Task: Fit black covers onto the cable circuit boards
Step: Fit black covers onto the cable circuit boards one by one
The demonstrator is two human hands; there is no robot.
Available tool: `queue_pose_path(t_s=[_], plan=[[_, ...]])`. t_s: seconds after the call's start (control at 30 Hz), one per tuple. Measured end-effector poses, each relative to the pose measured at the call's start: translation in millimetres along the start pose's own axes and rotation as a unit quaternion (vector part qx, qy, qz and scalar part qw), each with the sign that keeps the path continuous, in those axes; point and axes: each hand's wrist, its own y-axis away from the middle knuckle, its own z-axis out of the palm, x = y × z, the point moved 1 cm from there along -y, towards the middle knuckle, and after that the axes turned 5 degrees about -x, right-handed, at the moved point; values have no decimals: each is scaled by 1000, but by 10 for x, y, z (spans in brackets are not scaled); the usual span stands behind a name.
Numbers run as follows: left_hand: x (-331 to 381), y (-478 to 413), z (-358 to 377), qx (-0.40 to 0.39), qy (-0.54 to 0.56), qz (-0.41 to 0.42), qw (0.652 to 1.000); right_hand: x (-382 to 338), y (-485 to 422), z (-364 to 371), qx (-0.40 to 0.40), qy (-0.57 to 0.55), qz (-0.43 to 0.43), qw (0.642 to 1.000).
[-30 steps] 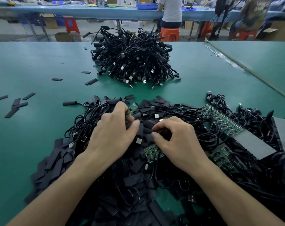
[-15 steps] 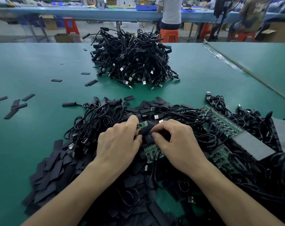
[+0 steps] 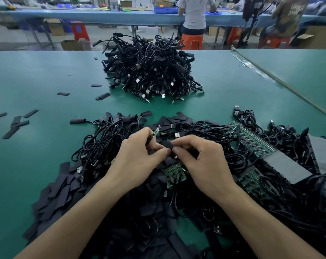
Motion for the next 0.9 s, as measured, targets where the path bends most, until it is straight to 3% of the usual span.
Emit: queue_pose_path(t_s=[0.27, 0.4, 0.7, 0.9], plan=[[10, -39, -62, -49, 133, -49, 989, -49, 10, -10, -47, -36, -6, 998], [39, -44, -55, -46, 172, -80, 981, -28, -24, -23, 0, -51, 22, 998], [8, -47, -113, -142, 156, -45, 976, -18, -55, -39, 39, -176, 53, 982], [-1, -56, -152, -149, 201, -61, 966, -82, -43, -39, 21, -226, 40, 973]])
